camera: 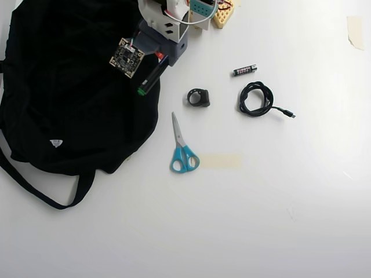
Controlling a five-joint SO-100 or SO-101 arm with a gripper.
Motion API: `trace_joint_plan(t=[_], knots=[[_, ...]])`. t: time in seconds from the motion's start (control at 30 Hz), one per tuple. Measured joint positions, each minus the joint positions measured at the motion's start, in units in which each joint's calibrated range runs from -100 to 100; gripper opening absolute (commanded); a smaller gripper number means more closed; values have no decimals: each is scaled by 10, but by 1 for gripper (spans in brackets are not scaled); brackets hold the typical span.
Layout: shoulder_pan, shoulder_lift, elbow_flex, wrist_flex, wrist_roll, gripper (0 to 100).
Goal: Put the green marker into the black bag
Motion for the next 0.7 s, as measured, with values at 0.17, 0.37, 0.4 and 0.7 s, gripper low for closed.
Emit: trace_joint_plan(t=[0.17,0.37,0.4,0.7], knots=[[110,0,0,0,-2,2],[213,0,0,-25,-1,2],[237,0,0,-40,-1,2],[381,29,1,-187,-12,2]])
